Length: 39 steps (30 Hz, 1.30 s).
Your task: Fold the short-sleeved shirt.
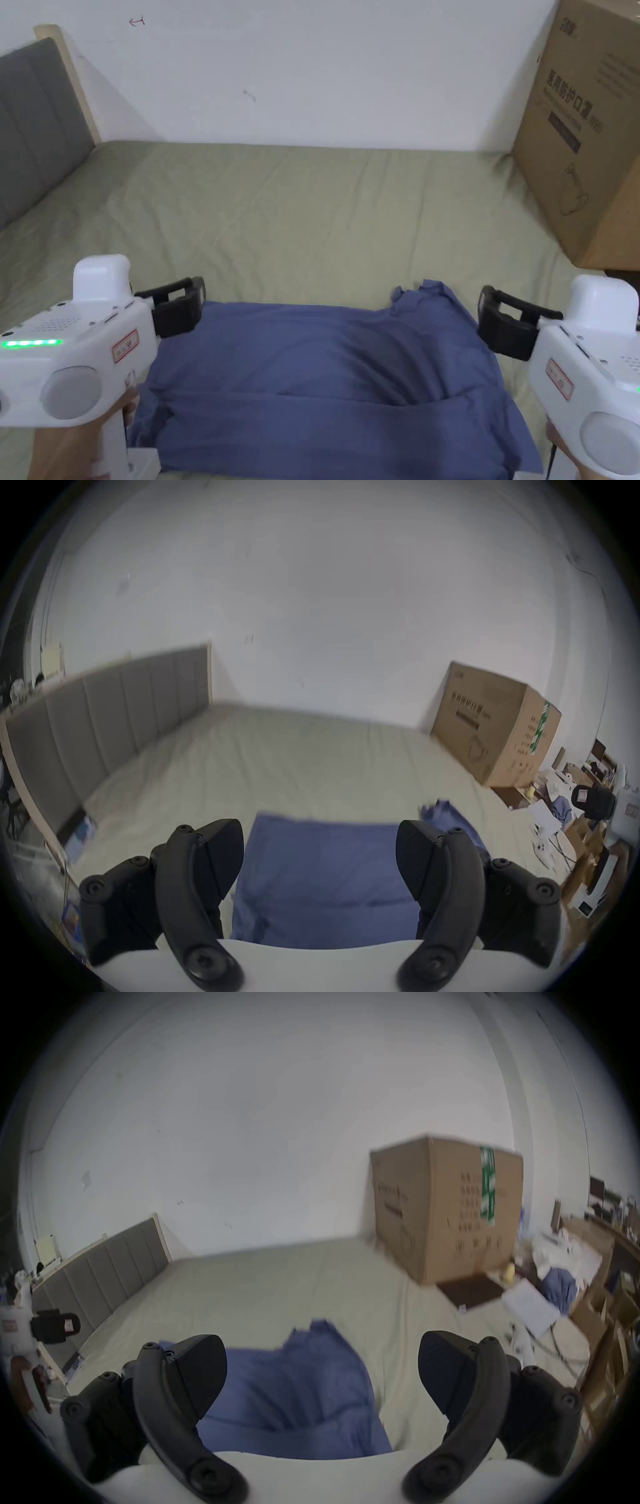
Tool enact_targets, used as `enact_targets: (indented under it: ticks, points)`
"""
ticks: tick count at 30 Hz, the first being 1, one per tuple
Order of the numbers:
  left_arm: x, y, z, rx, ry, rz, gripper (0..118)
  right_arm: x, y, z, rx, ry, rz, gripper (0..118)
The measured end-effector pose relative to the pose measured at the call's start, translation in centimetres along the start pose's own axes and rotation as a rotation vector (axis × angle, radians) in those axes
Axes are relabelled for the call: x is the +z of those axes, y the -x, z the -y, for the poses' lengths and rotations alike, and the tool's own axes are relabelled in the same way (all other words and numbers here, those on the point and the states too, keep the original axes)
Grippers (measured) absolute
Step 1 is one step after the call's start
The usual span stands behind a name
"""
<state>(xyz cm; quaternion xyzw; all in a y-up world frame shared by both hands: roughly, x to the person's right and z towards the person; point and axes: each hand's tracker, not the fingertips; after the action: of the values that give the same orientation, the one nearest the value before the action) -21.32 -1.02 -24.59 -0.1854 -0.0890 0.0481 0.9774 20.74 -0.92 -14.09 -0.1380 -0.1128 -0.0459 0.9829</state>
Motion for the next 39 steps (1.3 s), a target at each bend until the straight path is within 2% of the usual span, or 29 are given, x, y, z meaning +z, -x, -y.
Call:
enact_targets:
  ticks: [1,4,5,6,7,8,10,16,25,26,27,28,29,30,35,37,38,39]
  points:
    - [0.1,-0.6,-0.5,-0.013,-0.032,-0.002,90,0.0,0.7,-0.5,0.019,-0.024,0.001,101]
    - [0.1,-1.8,-0.7,-0.046,-0.085,0.006,82,0.2,2.2,-0.9,0.058,-0.061,0.006,88]
    - [0.1,-2.0,-0.7,-0.052,-0.088,0.025,67,0.0,2.5,-0.8,0.070,-0.070,0.013,65]
    - [0.0,-2.1,-0.6,-0.051,-0.083,0.045,41,-0.1,2.8,-0.8,0.081,-0.073,0.020,40]
    - [-0.2,-2.2,-0.5,-0.044,-0.081,0.063,0,-0.3,3.1,-0.7,0.090,-0.077,0.025,5]
    - [-0.6,-2.1,-0.1,-0.019,-0.079,0.063,0,-0.4,3.2,-0.5,0.087,-0.084,0.026,0]
    - [-1.6,-1.9,0.2,0.008,-0.025,0.090,0,-1.0,3.3,-0.6,0.084,-0.077,0.020,0]
    - [-5.7,-1.0,0.2,0.000,0.053,0.051,0,-3.7,3.2,-0.7,0.089,-0.047,0.016,0]
    - [-20.4,5.2,0.9,0.066,0.363,0.031,2,-10.4,3.0,-0.1,0.120,0.025,0.015,0]
    - [-22.2,6.0,1.1,0.080,0.406,0.014,14,-11.2,3.0,0.1,0.122,0.037,0.016,0]
    - [-23.8,6.6,1.5,0.086,0.430,0.001,39,-11.9,2.9,0.3,0.123,0.048,0.019,0]
    - [-25.3,7.4,1.9,0.096,0.465,-0.001,76,-12.8,2.9,0.5,0.123,0.059,0.021,0]
    - [-27.0,8.0,2.5,0.120,0.516,-0.014,91,-13.6,2.8,0.9,0.123,0.073,0.021,0]
    - [-28.3,8.5,2.9,0.132,0.553,-0.024,96,-14.2,2.7,1.1,0.123,0.083,0.024,0]
    - [-33.3,9.2,6.0,0.026,0.653,-0.115,97,-17.4,2.3,2.7,0.121,0.140,0.044,0]
    - [-35.6,9.9,7.6,0.036,0.704,-0.133,96,-18.4,2.0,3.3,0.119,0.162,0.056,0]
    - [-36.1,9.8,8.2,0.040,0.715,-0.139,91,-18.9,1.7,3.5,0.115,0.171,0.058,0]
    - [-36.4,9.6,8.7,0.033,0.744,-0.139,78,-19.3,1.5,3.8,0.109,0.181,0.062,0]
